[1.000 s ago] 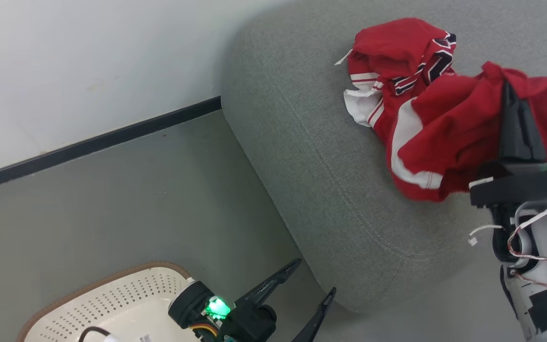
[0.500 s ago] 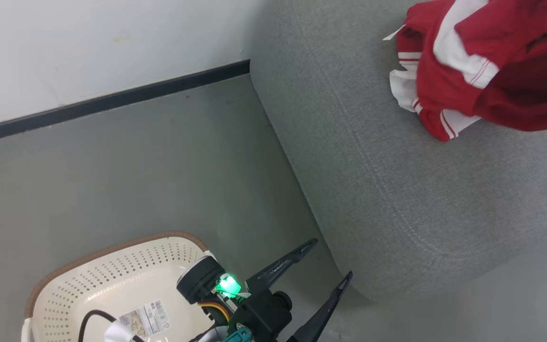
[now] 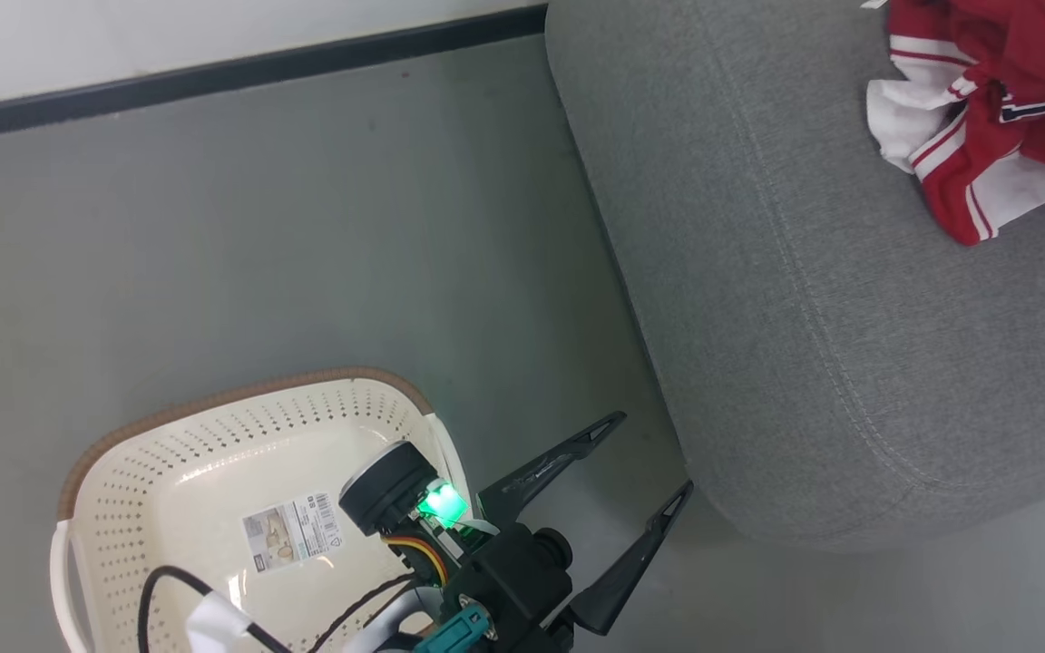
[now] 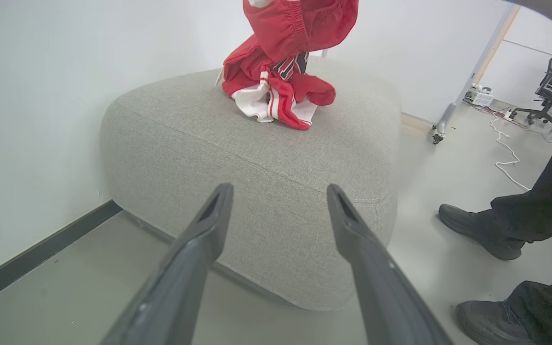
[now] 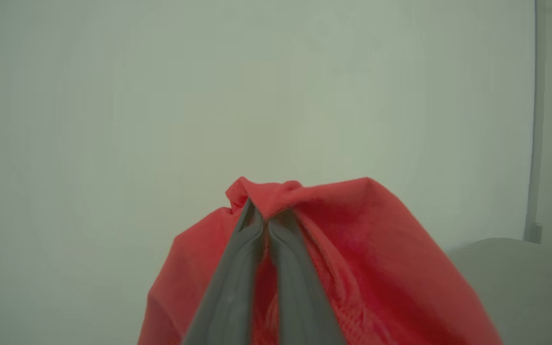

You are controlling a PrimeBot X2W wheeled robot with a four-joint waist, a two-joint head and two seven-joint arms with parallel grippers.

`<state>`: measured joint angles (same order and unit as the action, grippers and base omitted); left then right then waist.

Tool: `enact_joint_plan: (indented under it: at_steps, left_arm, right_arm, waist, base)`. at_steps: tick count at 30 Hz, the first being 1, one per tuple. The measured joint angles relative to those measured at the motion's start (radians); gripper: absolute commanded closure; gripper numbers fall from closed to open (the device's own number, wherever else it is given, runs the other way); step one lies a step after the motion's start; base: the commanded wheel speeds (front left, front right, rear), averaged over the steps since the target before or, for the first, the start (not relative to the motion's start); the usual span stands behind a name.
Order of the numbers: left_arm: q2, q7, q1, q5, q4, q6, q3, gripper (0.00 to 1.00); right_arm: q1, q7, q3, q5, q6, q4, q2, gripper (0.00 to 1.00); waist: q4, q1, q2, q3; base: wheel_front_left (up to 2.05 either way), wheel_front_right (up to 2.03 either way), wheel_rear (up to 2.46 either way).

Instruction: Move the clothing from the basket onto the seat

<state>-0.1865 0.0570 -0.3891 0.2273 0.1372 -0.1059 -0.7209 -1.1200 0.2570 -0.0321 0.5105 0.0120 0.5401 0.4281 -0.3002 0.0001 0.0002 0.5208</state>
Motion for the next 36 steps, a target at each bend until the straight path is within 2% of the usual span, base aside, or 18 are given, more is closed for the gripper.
enact_joint_plan:
  at_steps: [7,14,22,23,24,25,36]
  left_arm:
    - [-0.003,0.003,-0.041,-0.009,0.0,-0.001,0.001,0.0]
    - [-0.017,0.002,-0.064,-0.01,-0.014,-0.001,0.008,0.0]
    - [-0.019,-0.009,-0.079,-0.01,-0.045,-0.009,0.002,0.0]
    - [-0.019,-0.013,-0.079,-0.009,-0.052,-0.009,0.0,0.0]
    - [-0.019,-0.016,-0.079,-0.009,-0.058,-0.009,-0.002,0.0]
    - [-0.019,-0.016,-0.08,-0.009,-0.062,-0.009,-0.004,0.0]
    - [0.014,-0.081,-0.096,0.012,-0.13,-0.01,-0.006,0.0]
  right_arm:
    - [-0.006,0.0,-0.008,0.01,0.001,0.137,-0.005,1.0]
    - [-0.006,0.0,-0.007,0.018,0.003,0.267,-0.047,1.0]
    - [-0.019,0.0,-0.007,0.026,0.032,0.36,-0.052,1.0]
    - [-0.024,0.0,-0.007,0.026,0.032,0.366,-0.052,0.96]
    - [-0.027,0.0,-0.006,0.026,0.032,0.372,-0.052,0.31]
    - [-0.031,0.0,-0.005,0.023,0.032,0.376,-0.052,0.0]
    - [0.006,0.0,0.01,-0.017,0.051,0.397,-0.055,0.0]
  waist:
    - [0.024,0.0,0.0,0.074]
    - [0.033,0.0,0.0,0.127]
    - [0.029,-0.0001,0.0,0.133]
    - [0.028,-0.0001,0.0,0.131]
    - [0.028,-0.0001,-0.0001,0.128]
    - [0.028,-0.0001,-0.0001,0.124]
    - [0.041,-0.0002,-0.0001,0.054]
  base:
    - [0.0,0.0,0.0]
    - [0.0,0.0,0.0]
    - [0.0,0.0,0.0]
    - [0.0,0.0,0.0]
    - [0.0,0.0,0.0]
    - [0.0,0.0,0.0]
    - [0.0,0.0,0.0]
